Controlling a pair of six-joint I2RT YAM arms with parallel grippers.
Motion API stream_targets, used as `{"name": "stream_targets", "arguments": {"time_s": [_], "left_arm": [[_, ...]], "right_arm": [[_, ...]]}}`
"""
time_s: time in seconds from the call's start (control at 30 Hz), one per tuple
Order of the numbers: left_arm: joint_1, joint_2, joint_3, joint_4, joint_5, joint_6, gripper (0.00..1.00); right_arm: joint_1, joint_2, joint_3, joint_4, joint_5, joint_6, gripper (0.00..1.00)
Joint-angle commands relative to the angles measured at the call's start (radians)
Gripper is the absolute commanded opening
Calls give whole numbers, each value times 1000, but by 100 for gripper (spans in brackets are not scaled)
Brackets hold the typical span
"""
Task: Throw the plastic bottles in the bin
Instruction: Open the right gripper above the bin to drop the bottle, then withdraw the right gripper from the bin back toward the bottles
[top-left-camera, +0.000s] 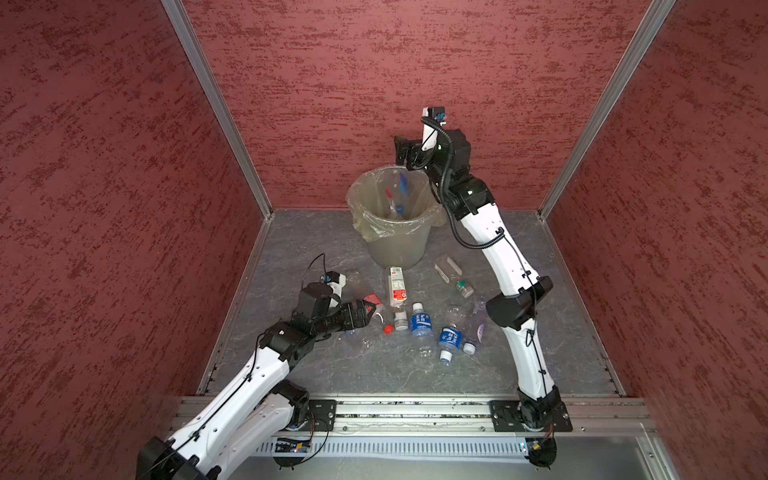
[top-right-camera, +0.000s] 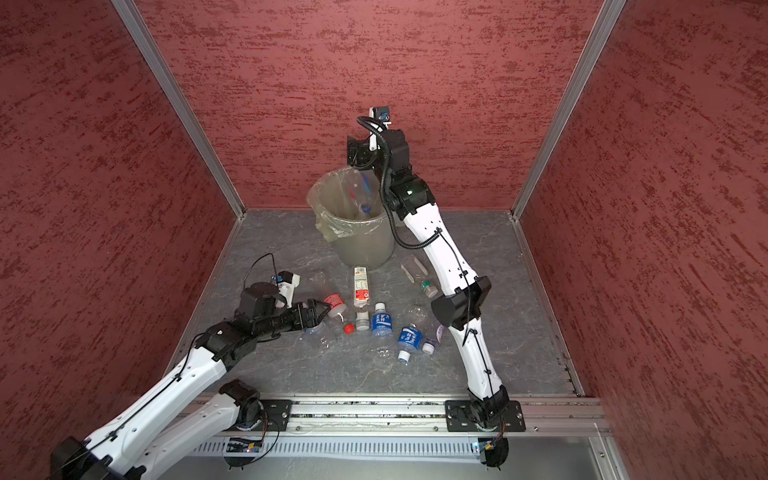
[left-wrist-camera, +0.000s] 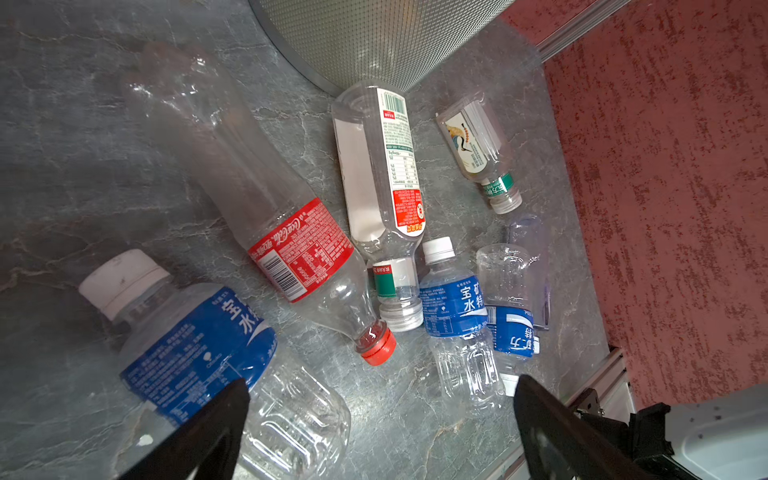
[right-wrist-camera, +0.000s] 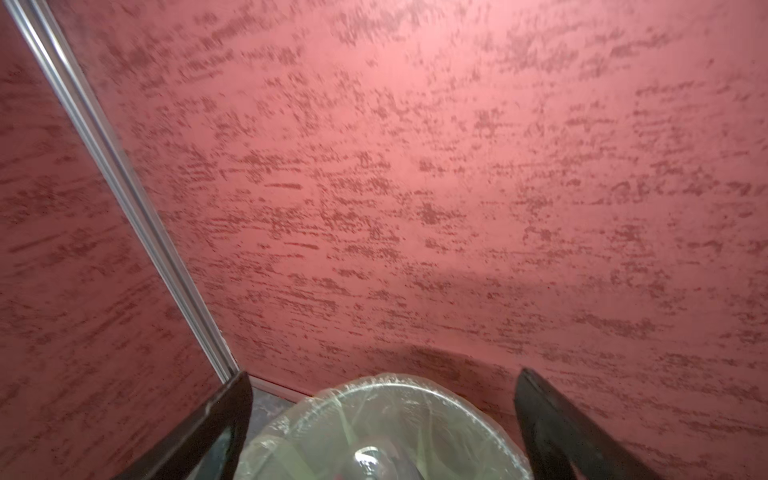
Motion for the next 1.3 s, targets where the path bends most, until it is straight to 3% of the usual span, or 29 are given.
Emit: {"name": "stream_targets", "arguments": {"time_s": [0.0,0.1,0.17,0.5,0.77,1.27], "left_arm": [[4,-34,-9,-34,-15,-3,100],[4,-41,-13,-36,-22,-8,99],[4,-28,-8,-50,-40,-14,99],[0,-4,35,-102,-106,-40,99],[-4,-20,34,-94,-104,-51,99],[-9,-9,49,-88,-99,-30,100]], "right_arm": [[6,-93,-17,-82,-32,19,99],[6,-240,-299,76,-45,17,99],[2,-293,-398,110,-37,17,99],[1,-394,-547,108,22,35,99],[1,-436,-581,90,32,35,99],[0,-615,-838,170,30,38,99]]}}
